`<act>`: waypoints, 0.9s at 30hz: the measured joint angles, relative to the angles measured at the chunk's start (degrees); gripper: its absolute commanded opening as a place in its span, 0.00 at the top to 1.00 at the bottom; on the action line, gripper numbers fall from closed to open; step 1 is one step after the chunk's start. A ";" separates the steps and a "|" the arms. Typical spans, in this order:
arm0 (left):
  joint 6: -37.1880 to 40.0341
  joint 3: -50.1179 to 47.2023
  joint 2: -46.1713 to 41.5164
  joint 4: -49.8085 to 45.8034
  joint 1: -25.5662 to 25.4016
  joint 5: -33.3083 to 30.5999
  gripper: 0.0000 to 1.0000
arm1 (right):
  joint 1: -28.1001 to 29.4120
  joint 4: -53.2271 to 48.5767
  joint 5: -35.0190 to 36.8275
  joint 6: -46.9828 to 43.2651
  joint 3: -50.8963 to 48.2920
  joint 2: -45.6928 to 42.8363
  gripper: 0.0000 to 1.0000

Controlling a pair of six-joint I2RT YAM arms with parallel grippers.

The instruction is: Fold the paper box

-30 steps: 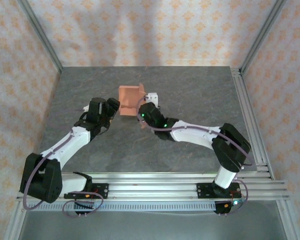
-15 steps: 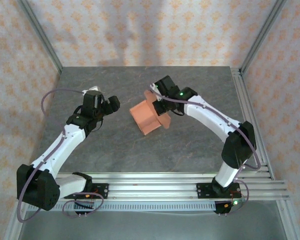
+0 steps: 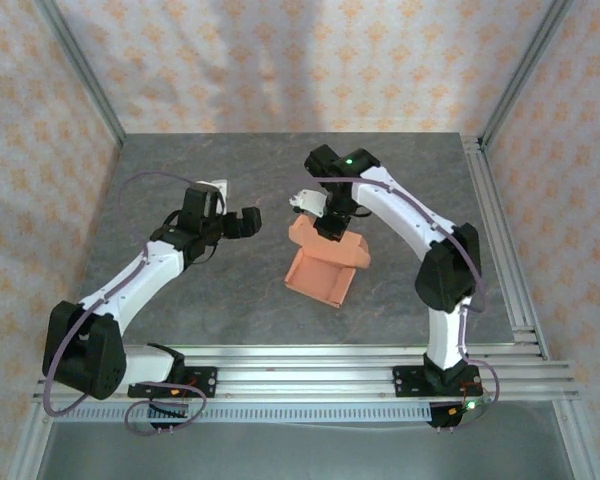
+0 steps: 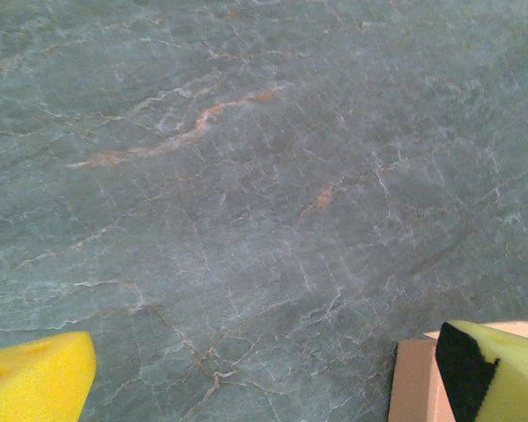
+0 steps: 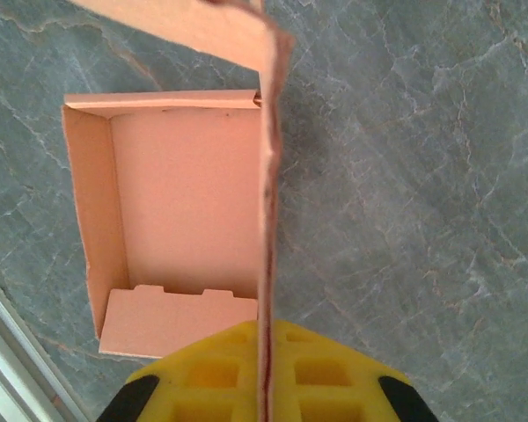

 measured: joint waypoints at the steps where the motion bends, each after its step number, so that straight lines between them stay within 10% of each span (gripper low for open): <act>1: 0.37 0.00 0.35 0.00 -0.35 0.00 0.00 | -0.07 -1.03 0.15 -0.63 1.60 1.49 1.00; 4: 0.98 0.00 1.66 0.04 -1.38 0.00 0.02 | -0.13 -3.28 0.92 -1.77 5.14 4.33 0.91; 8: 1.40 0.37 4.15 -0.35 -3.26 -0.13 0.04 | -0.13 -4.85 1.57 -2.34 6.58 5.42 0.42; 11: 1.42 0.79 5.81 -1.07 -5.35 -0.28 0.04 | -0.20 -5.29 1.97 -2.40 6.71 5.42 0.29; 27: -4.59 -0.52 7.85 -1.16 -11.37 3.23 0.10 | -1.90 13.68 2.23 11.02 -11.21 -12.17 0.13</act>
